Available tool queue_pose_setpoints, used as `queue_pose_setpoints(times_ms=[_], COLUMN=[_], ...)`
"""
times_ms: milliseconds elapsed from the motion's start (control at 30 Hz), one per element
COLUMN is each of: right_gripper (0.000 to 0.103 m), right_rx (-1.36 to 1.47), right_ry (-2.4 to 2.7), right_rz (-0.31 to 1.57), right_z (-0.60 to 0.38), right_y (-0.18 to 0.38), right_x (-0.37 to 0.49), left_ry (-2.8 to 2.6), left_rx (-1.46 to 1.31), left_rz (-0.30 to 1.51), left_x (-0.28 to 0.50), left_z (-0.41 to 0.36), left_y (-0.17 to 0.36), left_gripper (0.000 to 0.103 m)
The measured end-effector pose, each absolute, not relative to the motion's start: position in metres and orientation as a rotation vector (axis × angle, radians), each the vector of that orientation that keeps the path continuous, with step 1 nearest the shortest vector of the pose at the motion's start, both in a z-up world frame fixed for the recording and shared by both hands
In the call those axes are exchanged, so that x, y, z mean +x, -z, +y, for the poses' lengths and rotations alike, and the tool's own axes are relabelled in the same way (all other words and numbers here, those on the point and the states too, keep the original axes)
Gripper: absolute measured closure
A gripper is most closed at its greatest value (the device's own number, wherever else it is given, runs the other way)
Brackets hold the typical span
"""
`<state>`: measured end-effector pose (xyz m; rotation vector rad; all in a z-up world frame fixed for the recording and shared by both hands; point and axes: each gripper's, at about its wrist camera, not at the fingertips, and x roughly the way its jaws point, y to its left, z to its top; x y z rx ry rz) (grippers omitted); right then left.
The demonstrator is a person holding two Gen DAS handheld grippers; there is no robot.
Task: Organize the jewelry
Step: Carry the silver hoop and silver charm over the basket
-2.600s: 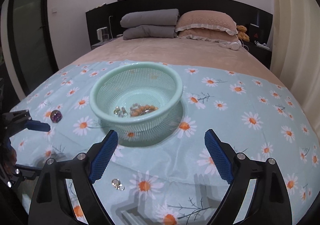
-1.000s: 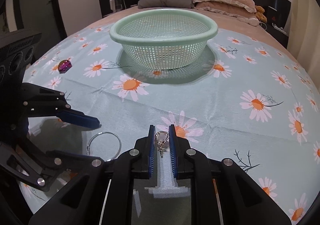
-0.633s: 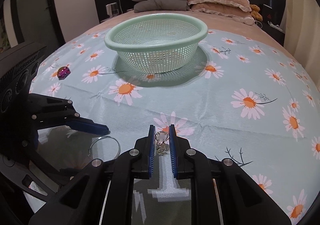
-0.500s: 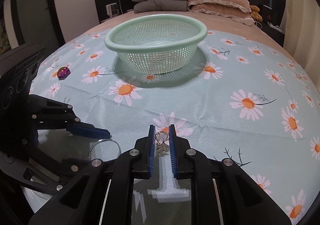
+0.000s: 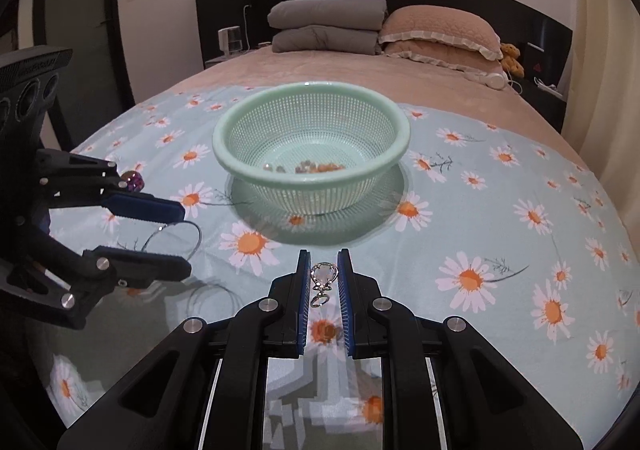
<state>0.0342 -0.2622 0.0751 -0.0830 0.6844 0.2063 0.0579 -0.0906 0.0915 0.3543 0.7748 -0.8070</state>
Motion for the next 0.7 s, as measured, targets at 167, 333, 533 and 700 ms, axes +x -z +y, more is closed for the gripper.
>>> queue_pose_setpoints(times_ms=[167, 333, 533, 700], right_gripper=[0.090, 0.090, 0.090, 0.090], right_rx=[-0.101, -0.108, -0.110, -0.099], right_ry=[-0.218, -0.229, -0.236, -0.233], right_rz=[0.611, 0.571, 0.582, 0.616], right_z=[-0.257, -0.252, -0.246, -0.246], right_y=[-0.114, -0.139, -0.133, -0.113], right_x=[0.054, 0.083, 0.116, 0.132], left_ry=[0.748, 0.710, 0.701, 0.700], left_rx=[0.364, 0.350, 0.340, 0.349], left_rz=[0.714, 0.700, 0.706, 0.727], left_x=[0.087, 0.112, 0.129, 0.137], left_z=[-0.084, -0.083, -0.087, -0.089], left_y=[-0.127, -0.141, -0.133, -0.119], left_gripper=[0.059, 0.059, 0.059, 0.059])
